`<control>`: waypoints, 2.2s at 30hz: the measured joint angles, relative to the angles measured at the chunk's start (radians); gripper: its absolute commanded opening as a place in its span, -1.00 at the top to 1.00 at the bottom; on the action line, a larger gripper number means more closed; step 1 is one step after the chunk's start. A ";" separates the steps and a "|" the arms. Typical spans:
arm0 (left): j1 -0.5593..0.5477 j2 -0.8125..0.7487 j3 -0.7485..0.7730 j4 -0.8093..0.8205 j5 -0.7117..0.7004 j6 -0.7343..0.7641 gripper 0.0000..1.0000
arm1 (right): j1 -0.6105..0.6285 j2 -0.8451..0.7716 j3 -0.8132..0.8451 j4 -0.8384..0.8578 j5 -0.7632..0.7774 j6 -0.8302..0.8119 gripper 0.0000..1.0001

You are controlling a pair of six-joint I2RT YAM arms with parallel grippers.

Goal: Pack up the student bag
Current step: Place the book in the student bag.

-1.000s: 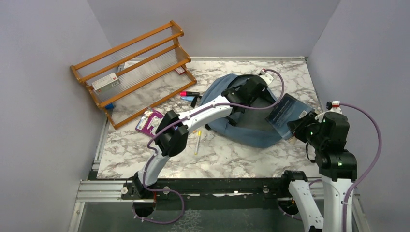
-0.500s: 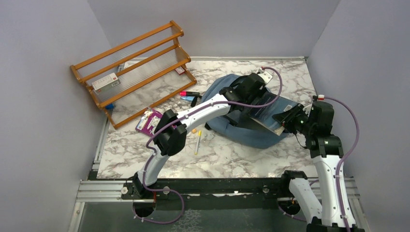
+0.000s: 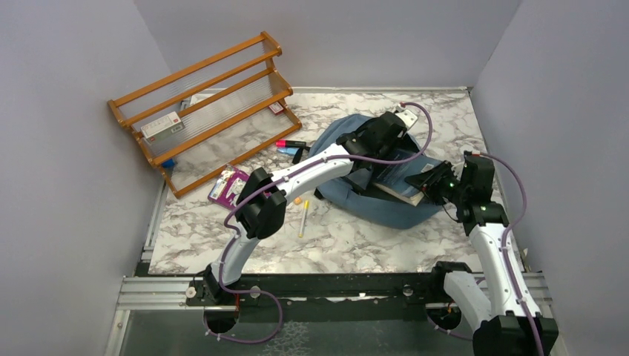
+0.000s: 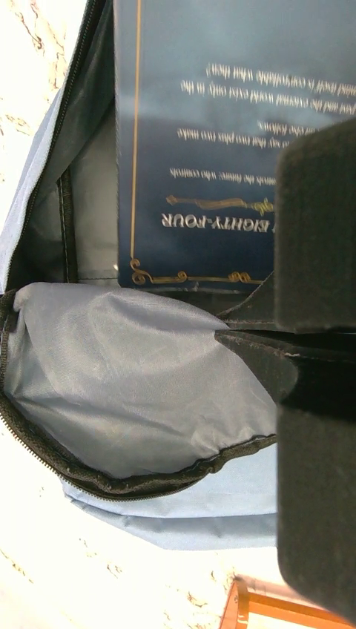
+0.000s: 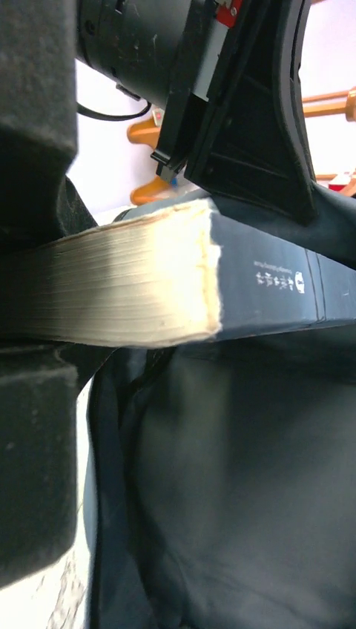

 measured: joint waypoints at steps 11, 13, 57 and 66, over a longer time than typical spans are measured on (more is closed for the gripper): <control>0.001 0.000 0.018 -0.017 0.017 -0.007 1.00 | 0.000 0.101 -0.146 0.386 -0.143 0.187 0.99; 0.002 0.000 0.023 -0.019 0.025 -0.008 1.00 | 0.000 0.135 -0.159 0.444 -0.155 0.206 0.99; 0.005 0.003 0.120 -0.101 0.076 -0.037 1.00 | 0.211 0.870 0.016 1.020 -0.094 0.306 0.90; 0.017 0.008 0.119 -0.098 0.079 -0.037 1.00 | 0.244 0.914 0.063 0.991 -0.026 0.241 0.28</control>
